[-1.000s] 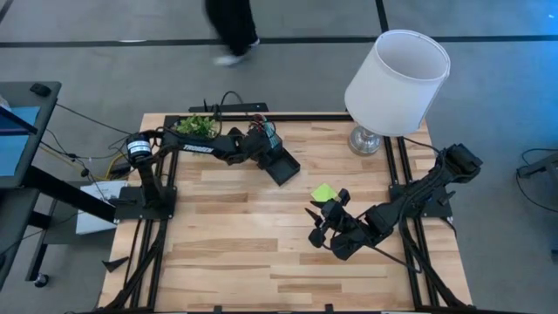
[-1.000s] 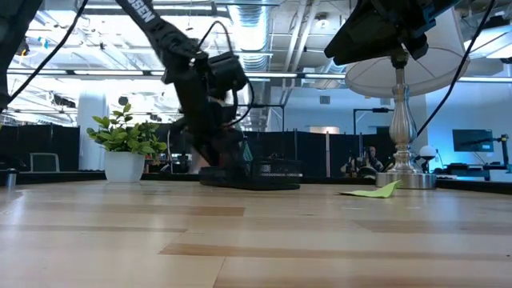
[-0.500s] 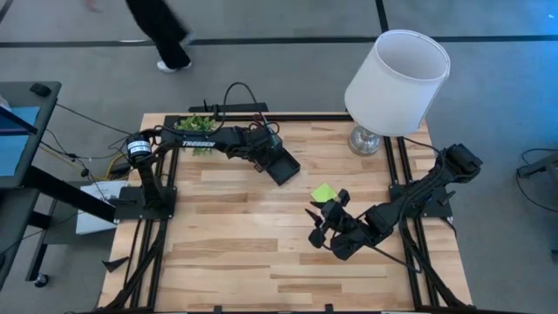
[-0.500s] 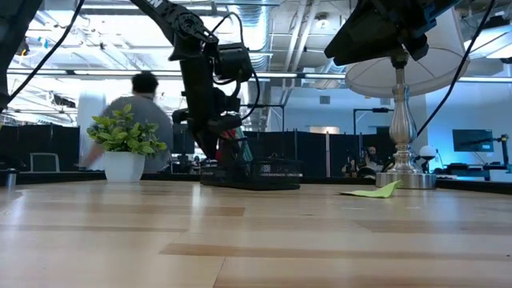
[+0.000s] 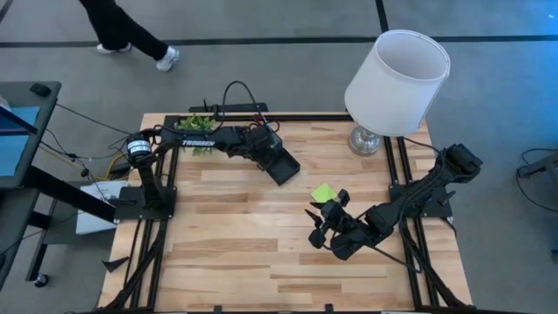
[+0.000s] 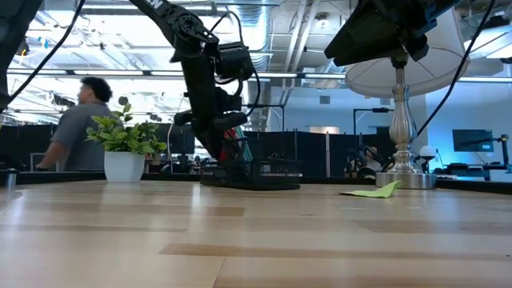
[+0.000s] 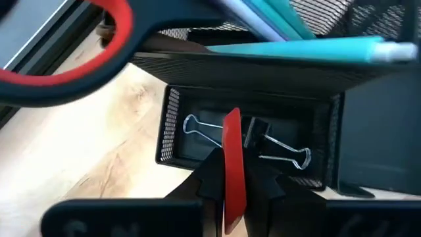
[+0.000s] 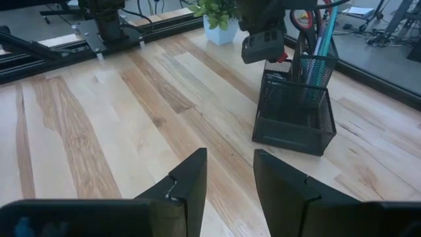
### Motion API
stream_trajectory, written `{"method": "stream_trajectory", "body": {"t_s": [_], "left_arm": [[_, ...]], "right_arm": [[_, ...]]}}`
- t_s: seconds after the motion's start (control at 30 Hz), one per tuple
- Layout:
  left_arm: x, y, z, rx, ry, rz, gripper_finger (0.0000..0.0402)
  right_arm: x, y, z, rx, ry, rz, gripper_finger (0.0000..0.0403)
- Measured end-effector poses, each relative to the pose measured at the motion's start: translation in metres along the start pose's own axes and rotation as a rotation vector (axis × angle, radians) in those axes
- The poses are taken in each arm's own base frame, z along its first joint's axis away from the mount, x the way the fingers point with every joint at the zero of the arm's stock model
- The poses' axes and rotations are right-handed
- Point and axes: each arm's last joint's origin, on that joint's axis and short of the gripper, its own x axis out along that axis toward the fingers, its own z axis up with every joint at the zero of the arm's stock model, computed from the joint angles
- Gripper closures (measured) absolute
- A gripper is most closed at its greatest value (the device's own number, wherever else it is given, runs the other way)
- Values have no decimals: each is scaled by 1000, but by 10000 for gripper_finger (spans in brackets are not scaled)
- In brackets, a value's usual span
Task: Pick and place office supplies into organizer
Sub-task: Put the green sticky notes into the desk organizer
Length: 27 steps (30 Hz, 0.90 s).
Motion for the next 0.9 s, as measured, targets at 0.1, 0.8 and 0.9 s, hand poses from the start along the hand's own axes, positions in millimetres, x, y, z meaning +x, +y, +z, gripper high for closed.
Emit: {"method": "stream_trajectory", "body": {"t_s": [0.1, 0.8, 0.9], "left_arm": [[2, 4, 1, -25, 3, 4, 379], [28, -1, 0, 65, 20, 14, 286], [25, 0, 1, 66, 18, 19, 286]], "right_arm": [[0, 0, 0, 0, 0, 0, 283], [0, 0, 0, -10, 1, 0, 283], [0, 0, 0, -11, 1, 0, 283]]}}
